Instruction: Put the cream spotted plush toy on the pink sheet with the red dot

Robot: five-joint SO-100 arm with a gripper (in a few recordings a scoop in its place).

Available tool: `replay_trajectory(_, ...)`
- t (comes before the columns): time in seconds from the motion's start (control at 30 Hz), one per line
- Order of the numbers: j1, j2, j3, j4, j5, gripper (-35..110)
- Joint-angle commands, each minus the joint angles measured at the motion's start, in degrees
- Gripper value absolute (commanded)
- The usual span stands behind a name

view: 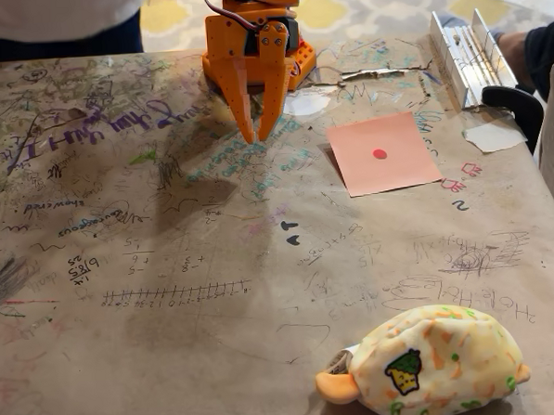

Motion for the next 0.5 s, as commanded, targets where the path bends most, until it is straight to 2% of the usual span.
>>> replay_trajectory(0.0,-1.1,-0.3,-0.1,0.9,-0.2,0)
replay_trajectory(0.17,-1.1,-0.3,-0.1,0.9,0.0,0)
replay_trajectory(0.3,-2.1,-0.3,-0.1,0.4,5.7,0)
replay_trajectory(0.47,-1.1,-0.3,-0.1,0.4,4.9,0)
